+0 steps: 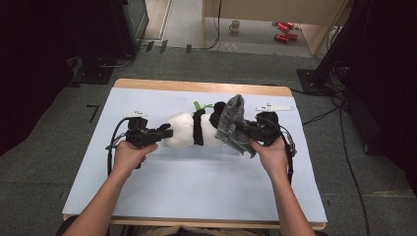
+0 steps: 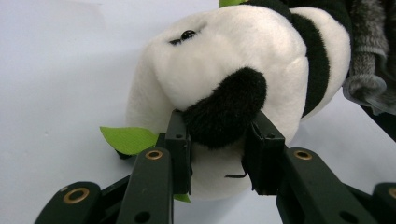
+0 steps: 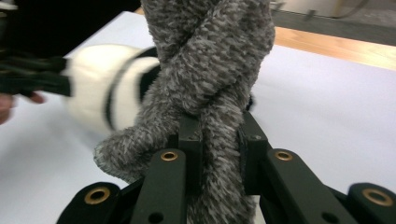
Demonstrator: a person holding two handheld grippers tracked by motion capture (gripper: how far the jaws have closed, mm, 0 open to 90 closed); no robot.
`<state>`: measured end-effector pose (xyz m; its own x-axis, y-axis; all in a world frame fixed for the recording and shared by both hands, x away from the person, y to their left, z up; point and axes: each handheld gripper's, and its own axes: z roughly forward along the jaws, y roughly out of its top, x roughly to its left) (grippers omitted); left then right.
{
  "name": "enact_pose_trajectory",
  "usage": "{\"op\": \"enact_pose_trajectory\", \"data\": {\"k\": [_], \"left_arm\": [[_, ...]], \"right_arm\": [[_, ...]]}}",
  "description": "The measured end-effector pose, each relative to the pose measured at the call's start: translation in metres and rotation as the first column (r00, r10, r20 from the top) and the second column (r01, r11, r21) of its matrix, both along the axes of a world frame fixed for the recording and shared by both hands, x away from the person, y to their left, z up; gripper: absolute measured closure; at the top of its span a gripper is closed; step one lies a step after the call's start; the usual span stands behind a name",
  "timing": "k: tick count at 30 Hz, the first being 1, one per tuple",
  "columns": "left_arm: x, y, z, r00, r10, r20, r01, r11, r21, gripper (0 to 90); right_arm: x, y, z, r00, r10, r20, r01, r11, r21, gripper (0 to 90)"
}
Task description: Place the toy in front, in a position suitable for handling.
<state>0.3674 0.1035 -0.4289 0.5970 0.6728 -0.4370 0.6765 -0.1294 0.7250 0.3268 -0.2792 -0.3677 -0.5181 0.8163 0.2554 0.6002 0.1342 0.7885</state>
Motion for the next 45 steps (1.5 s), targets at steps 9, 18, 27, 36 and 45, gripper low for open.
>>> {"op": "enact_pose_trajectory", "data": {"k": [9,18,27,36,45], "left_arm": [[-0.001,0.003,0.0,0.9985,-0.028,0.046,0.028,0.9996,0.001,56.3],[-0.011,-0.002,-0.012,0.9648,-0.179,0.193,0.144,0.9725,0.183,23.0],[-0.003,-0.005,-0.031,0.9634,-0.136,0.231,0.103,0.9832,0.15,23.8],[-0.004,-0.008,-0.032,0.9427,-0.161,0.292,0.106,0.9751,0.195,33.1],[-0.007,-0.012,-0.021,0.9672,-0.121,0.223,0.081,0.9805,0.179,60.2]], "right_arm": [[0.008,0.018,-0.014,0.9989,0.04,-0.025,-0.042,0.9978,-0.051,76.7],[0.01,0.018,-0.014,0.999,0.036,-0.025,-0.038,0.998,-0.051,76.7],[0.014,0.019,-0.014,0.9994,0.026,-0.024,-0.027,0.9987,-0.042,76.7],[0.017,0.018,-0.015,0.9994,0.022,-0.027,-0.023,0.9989,-0.042,76.7],[0.017,0.02,-0.011,0.9998,0.011,-0.018,-0.012,0.999,-0.042,76.7]]}}
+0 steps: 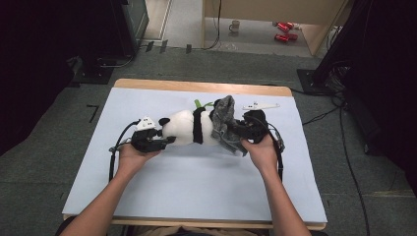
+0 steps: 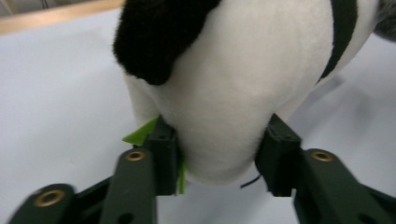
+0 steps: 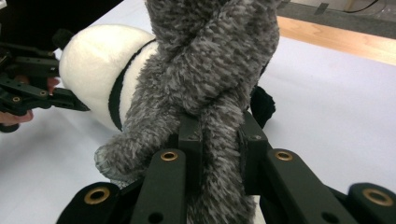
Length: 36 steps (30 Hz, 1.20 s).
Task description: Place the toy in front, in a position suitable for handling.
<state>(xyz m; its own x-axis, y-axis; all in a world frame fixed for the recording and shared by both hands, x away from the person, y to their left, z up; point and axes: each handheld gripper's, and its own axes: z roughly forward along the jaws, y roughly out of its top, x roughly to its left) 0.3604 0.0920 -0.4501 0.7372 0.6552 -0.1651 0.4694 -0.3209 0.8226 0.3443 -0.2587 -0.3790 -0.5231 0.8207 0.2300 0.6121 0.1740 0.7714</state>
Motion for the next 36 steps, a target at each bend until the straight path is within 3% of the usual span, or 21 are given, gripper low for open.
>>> {"op": "enact_pose_trajectory", "data": {"k": [6,8,10,12,14,17,20,36], "left_arm": [[-0.004,0.001,0.013,0.9966,-0.058,-0.059,0.054,0.9964,-0.065,69.1],[-0.005,0.004,0.017,0.9909,-0.085,-0.104,0.074,0.9919,-0.103,69.9],[-0.005,0.007,0.02,0.9782,-0.118,-0.171,0.093,0.985,-0.145,70.3],[-0.007,0.006,0.02,0.9727,-0.116,-0.201,0.093,0.9881,-0.123,70.2],[-0.008,0.006,0.021,0.9702,-0.082,-0.228,0.054,0.9908,-0.124,69.8],[-0.006,0.005,0.019,0.9731,-0.051,-0.224,0.027,0.9934,-0.111,68.2],[-0.003,0.005,0.017,0.971,-0.031,-0.237,0.005,0.9939,-0.11,67.2],[-0.005,0.005,0.015,0.9751,-0.024,-0.22,-0.002,0.9932,-0.117,64.0]], "right_arm": [[0.0,-0.002,0.01,0.9999,0.0,0.016,0.0,1.0,0.001,76.7],[-0.002,-0.002,0.016,0.9996,0.004,0.028,-0.004,1.0,0.004,76.7],[-0.004,-0.002,0.022,0.9992,0.012,0.037,-0.012,0.9999,0.006,76.7],[-0.005,-0.002,0.029,0.9989,0.014,0.044,-0.015,0.9998,0.011,76.7],[-0.006,-0.001,0.035,0.9985,0.013,0.053,-0.014,0.9996,0.024,76.7],[-0.008,0.007,0.042,0.9977,0.029,0.062,-0.031,0.9989,0.036,76.7],[-0.008,0.023,0.044,0.9964,0.059,0.061,-0.062,0.9971,0.044,76.6],[-0.002,0.118,0.018,0.9732,0.23,-0.003,-0.229,0.9707,0.072,76.5]]}}
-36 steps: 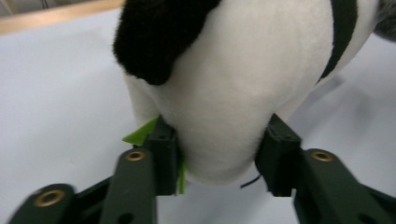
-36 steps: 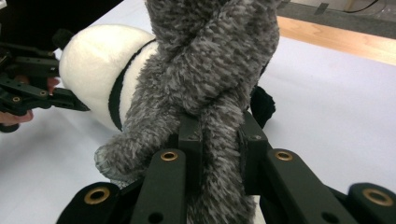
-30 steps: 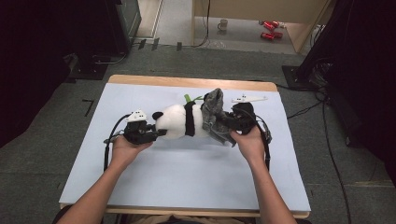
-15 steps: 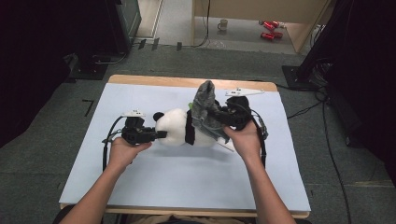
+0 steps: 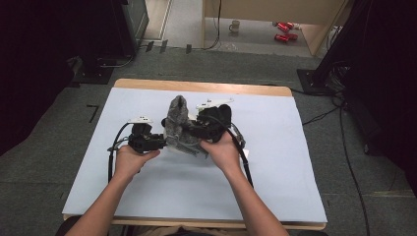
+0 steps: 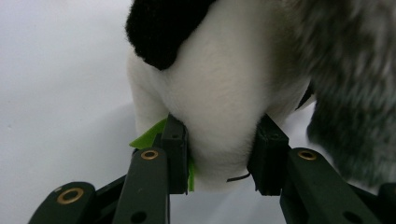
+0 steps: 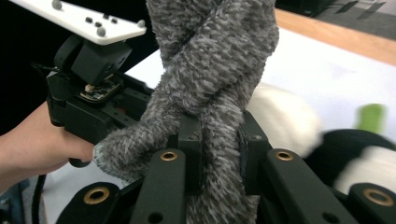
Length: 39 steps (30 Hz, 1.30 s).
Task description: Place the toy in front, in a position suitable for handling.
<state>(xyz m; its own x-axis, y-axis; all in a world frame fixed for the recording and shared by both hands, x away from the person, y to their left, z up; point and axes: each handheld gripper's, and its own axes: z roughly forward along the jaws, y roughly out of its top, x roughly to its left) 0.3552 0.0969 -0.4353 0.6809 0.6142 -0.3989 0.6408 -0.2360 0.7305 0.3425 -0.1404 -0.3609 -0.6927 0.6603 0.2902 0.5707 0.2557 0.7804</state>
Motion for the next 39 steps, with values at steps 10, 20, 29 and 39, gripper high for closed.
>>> {"op": "enact_pose_trajectory", "data": {"k": [10,20,29,39], "left_arm": [[0.002,0.002,-0.005,0.9999,0.001,0.015,-0.001,0.9999,0.014,61.6],[0.005,0.003,-0.006,0.9994,0.024,-0.024,-0.024,0.9997,-0.007,60.7],[0.005,0.002,-0.006,0.9998,0.016,-0.013,-0.016,0.9997,-0.021,60.3],[0.008,0.004,-0.008,0.9993,0.02,-0.032,-0.021,0.9995,-0.023,60.5]], "right_arm": [[0.002,0.016,-0.02,1.0,0.009,0.002,-0.009,0.9977,-0.067,76.5],[-0.002,-0.011,-0.02,0.9989,-0.034,0.033,0.038,0.9904,-0.133,76.2],[-0.004,-0.047,-0.021,0.9966,-0.082,0.01,0.082,0.9925,-0.091,76.3],[-0.007,-0.08,-0.017,0.9913,-0.131,0.015,0.132,0.9886,-0.073,76.1]]}}
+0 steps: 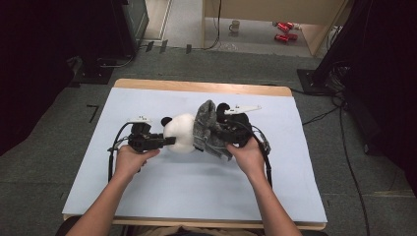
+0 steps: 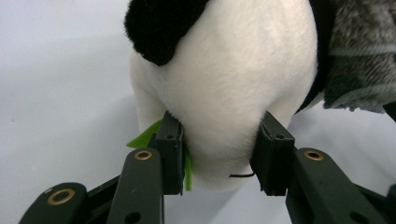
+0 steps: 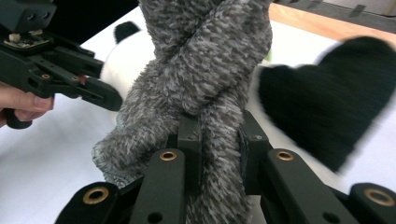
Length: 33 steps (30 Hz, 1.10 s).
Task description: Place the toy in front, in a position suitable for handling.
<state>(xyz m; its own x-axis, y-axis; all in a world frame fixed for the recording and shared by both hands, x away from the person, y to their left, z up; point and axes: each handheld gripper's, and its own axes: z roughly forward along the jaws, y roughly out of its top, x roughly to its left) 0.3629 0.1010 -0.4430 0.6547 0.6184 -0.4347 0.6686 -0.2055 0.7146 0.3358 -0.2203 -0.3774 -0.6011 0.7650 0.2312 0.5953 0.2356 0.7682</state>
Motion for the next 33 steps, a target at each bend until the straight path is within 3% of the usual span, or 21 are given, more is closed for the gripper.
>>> {"op": "enact_pose_trajectory", "data": {"k": [13,15,18,21,26,33], "left_arm": [[0.001,0.001,-0.001,0.9999,0.01,-0.013,-0.01,1.0,0.0,60.4],[0.002,0.001,-0.001,0.9997,0.013,-0.019,-0.013,0.9999,-0.002,60.5],[0.002,0.001,-0.001,0.9997,0.017,-0.02,-0.017,0.9998,-0.003,60.6],[0.001,0.001,0.0,0.9997,0.016,-0.016,-0.016,0.9999,0.0,60.7],[0.001,0.001,0.0,0.9998,0.012,-0.015,-0.012,0.9999,0.003,60.7],[0.001,0.001,0.0,0.9998,0.012,-0.016,-0.012,0.9999,0.002,60.7]], "right_arm": [[-0.003,-0.045,0.002,0.9926,-0.121,-0.01,0.121,0.9926,-0.015,76.3],[-0.005,-0.051,0.004,0.9899,-0.141,0.002,0.141,0.9897,-0.022,76.6],[-0.01,-0.055,0.012,0.9878,-0.153,0.028,0.153,0.9881,0.01,76.8],[-0.014,-0.049,0.024,0.9896,-0.132,0.057,0.131,0.9909,0.032,76.8],[-0.013,-0.027,0.037,0.9957,-0.072,0.059,0.069,0.9966,0.045,76.8],[-0.002,0.007,0.04,0.9989,0.003,0.046,-0.006,0.9989,0.046,76.8]]}}
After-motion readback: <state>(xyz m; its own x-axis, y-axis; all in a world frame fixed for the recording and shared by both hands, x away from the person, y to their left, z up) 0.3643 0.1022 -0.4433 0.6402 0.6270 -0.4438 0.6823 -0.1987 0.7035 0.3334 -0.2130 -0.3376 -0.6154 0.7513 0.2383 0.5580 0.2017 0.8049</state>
